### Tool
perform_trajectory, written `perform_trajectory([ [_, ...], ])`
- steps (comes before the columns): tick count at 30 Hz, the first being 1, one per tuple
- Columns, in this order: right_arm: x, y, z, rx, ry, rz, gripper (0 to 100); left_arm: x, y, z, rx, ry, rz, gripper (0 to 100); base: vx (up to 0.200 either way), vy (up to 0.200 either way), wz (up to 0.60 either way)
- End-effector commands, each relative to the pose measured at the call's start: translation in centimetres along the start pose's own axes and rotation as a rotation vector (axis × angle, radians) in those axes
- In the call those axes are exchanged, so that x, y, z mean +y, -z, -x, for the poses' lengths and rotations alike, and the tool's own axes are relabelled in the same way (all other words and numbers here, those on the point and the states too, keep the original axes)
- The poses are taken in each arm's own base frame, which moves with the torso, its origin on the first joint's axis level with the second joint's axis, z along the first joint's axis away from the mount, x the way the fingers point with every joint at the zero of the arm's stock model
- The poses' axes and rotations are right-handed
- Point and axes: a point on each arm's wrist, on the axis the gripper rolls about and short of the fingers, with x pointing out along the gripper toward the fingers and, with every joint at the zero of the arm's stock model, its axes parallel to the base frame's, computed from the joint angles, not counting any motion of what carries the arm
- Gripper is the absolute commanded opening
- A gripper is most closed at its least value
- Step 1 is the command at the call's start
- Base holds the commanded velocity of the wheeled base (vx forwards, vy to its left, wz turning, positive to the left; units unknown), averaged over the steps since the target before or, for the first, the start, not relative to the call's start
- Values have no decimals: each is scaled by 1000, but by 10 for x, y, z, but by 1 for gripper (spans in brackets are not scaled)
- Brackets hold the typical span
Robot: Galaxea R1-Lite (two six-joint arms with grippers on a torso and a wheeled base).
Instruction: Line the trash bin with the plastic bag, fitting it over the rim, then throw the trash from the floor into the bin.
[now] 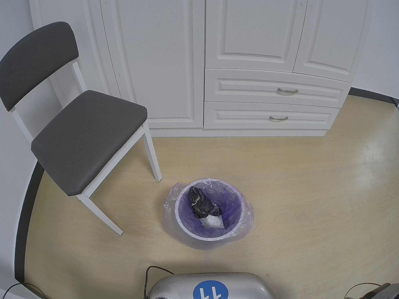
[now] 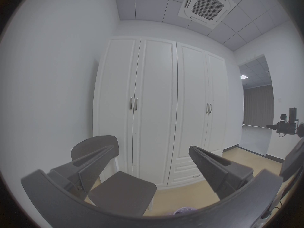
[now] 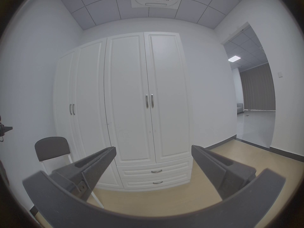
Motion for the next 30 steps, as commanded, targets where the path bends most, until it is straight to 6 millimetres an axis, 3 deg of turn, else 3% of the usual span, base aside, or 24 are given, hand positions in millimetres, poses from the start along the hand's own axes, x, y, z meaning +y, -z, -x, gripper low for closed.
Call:
perform_trajectory([
  [1,-1,51,65,80,-13,-15,100,-4,36,43,59,18,25,100,0,0,0],
  [3,-1,51,65,80,-13,-15,100,-4,36,43,59,18,25,100,0,0,0],
  [4,-6,101,87,155,-137,-32,100,-4,77,57,130,65,36,100,0,0,0],
  [5,-7,114,88,165,-161,-35,100,-3,88,55,145,78,35,100,0,0,0],
  [13,-14,175,66,242,-168,-44,100,5,146,20,229,83,11,100,0,0,0],
  [17,-15,184,60,256,-164,-47,100,6,166,18,248,82,13,100,0,0,0],
  [21,-15,185,65,247,-167,-48,100,6,168,23,213,83,10,100,0,0,0],
  [26,-14,179,81,177,-180,-62,100,3,153,41,111,79,-3,100,0,0,0],
  [30,-13,172,118,74,-296,-136,100,-1,142,64,27,77,9,100,0,0,0],
])
